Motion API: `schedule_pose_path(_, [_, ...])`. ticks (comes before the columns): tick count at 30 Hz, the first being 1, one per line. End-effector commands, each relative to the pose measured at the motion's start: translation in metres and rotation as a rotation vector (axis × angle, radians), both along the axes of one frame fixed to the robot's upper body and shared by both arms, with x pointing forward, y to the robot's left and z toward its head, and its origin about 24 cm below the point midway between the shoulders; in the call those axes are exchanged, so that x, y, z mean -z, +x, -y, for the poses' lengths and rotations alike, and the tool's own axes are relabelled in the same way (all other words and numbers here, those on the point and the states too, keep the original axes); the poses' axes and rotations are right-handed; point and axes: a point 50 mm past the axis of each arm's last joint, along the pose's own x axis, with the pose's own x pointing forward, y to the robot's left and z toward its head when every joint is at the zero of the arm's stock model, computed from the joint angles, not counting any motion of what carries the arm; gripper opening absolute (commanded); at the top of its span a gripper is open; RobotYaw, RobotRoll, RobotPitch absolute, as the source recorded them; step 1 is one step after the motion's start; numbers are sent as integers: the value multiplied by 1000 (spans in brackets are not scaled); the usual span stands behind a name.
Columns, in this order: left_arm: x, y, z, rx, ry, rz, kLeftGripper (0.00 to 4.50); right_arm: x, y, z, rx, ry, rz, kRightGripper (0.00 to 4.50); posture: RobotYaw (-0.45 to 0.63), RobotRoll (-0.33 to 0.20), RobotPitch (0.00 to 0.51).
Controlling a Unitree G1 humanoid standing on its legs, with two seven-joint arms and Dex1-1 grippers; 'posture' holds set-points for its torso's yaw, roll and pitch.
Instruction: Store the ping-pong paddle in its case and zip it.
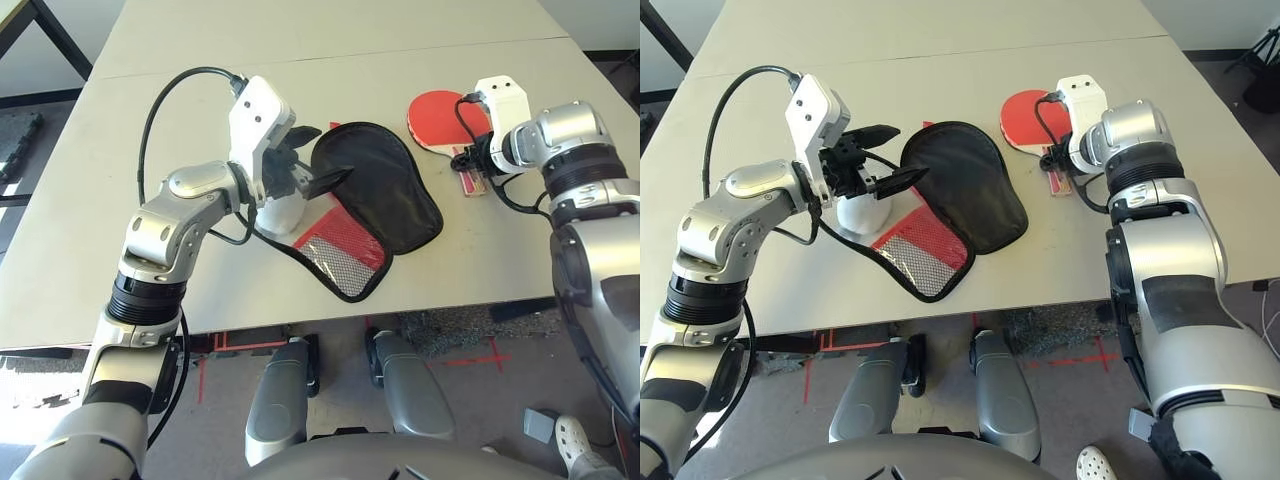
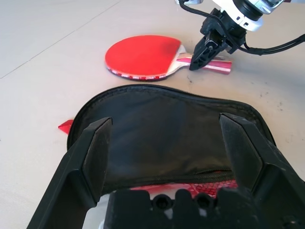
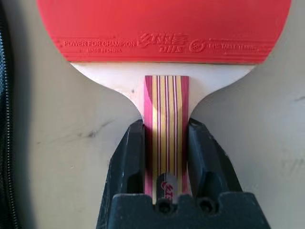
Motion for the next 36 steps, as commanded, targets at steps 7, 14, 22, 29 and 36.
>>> schedule_pose_path(7, [6,-1,1,1,24,0,4500,-24,-1,-11,-136,-108,188,1060,65,0,200])
schedule_pose_path(14, [7,-1,0,2,35,-1,4500,-35,-16,-45,-249,-48,215,1060,68,0,204])
schedule_pose_path(22, [9,-3,-2,-6,45,-6,4500,-31,-45,-86,-308,22,180,1060,79,0,210])
schedule_pose_path(29, [10,-3,-2,-10,48,-7,4500,-20,-65,-105,-310,61,91,1060,81,0,215])
schedule_pose_path(36, [11,-4,-3,-11,51,-9,4500,0,-78,-115,-309,59,6,1060,81,0,215])
